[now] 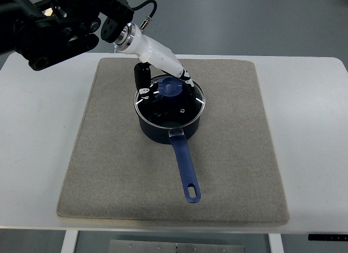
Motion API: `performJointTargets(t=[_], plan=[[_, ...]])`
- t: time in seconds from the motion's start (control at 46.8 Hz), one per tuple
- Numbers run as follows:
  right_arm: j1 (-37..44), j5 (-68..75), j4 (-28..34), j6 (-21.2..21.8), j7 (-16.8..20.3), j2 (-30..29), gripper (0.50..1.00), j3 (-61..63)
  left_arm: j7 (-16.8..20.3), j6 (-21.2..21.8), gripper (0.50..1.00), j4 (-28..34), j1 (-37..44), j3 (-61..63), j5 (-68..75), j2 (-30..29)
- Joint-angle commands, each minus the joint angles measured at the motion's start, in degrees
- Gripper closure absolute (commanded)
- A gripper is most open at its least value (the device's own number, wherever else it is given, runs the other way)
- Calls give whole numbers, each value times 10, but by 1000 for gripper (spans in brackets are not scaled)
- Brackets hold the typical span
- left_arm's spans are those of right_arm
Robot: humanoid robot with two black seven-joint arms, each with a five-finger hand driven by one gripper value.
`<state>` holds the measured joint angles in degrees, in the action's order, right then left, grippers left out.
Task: Open pot lid and place left with left hand
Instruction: 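Close the left hand fingers around the blue lid knob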
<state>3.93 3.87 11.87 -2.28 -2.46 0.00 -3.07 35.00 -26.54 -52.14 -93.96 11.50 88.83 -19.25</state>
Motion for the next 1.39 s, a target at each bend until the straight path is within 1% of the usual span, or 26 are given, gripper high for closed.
performJointTargets(t=[0.0,0.128,0.342,0.364,0.385,0.406,0.599,0.706,0.748,0.791,0.877,0.898,0.941,1.048,1.112,1.197,1.369], plan=[[0,0,0,0,0,0,585,0,0,0,512,1,-1,1,0,0],[-1,0,0,0,0,0,585,0,0,0,531,0,-2,2,3,0],[0,0,0,0,0,0,585,1,0,1,602,3,-4,1,3,1],[-1,0,0,0,0,0,585,0,0,2,621,4,-4,1,3,1],[-1,0,0,0,0,0,585,0,0,2,651,4,-4,1,4,2],[-1,0,0,0,0,0,585,0,0,2,666,5,-4,1,4,2],[0,0,0,0,0,0,585,1,0,8,673,6,-2,1,4,3],[-1,0,0,0,0,0,585,0,0,9,694,8,-1,0,3,3],[-1,0,0,0,0,0,585,1,0,10,724,10,-1,0,3,3],[-1,0,0,0,0,0,585,0,0,11,737,10,-1,0,4,6],[-1,0,0,0,0,0,585,0,0,11,831,11,-1,1,5,8],[0,0,0,0,0,0,585,1,0,11,844,11,-1,1,5,9],[-1,0,0,0,0,0,585,0,0,12,904,12,-1,1,5,11],[-1,0,0,0,0,0,585,1,0,18,975,12,-2,1,5,11],[-1,0,0,0,0,0,585,0,0,30,977,12,-1,1,6,11],[-1,0,0,0,0,0,585,1,0,42,1000,12,0,2,7,11],[0,0,0,0,0,0,585,0,0,53,1000,15,1,2,10,11]])
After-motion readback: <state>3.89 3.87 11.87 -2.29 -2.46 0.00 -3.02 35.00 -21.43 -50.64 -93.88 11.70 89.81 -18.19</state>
